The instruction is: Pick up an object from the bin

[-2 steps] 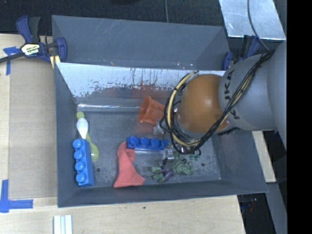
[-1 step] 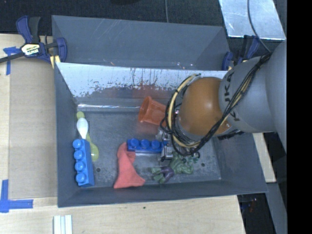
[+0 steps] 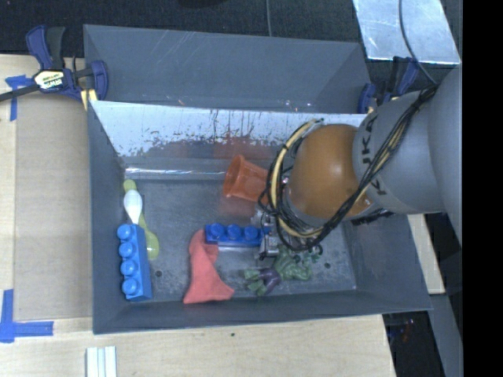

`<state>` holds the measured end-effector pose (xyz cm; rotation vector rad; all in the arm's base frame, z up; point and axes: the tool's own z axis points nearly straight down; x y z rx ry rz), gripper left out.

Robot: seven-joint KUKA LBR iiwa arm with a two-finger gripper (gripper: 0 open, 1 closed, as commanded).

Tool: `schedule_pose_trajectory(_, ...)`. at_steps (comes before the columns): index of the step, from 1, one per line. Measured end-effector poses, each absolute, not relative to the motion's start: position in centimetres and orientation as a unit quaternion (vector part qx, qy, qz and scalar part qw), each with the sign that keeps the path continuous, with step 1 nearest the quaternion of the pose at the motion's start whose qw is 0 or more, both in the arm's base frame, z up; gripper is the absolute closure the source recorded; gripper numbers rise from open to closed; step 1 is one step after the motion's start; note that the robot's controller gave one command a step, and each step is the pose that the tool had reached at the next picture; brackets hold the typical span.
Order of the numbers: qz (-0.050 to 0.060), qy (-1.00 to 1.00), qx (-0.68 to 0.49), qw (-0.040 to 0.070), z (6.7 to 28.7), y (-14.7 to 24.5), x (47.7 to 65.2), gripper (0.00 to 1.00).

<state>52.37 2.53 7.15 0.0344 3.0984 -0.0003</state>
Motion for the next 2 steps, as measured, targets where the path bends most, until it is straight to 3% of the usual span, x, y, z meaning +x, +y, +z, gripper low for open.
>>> schedule_pose_trajectory(1,0.0,0.999,0.027,0.017,11.9,2.9,51.5,1.0)
schedule_pose_trajectory(2,0.0,1.0,0.021,0.019,20.3,2.8,52.0,1.0)
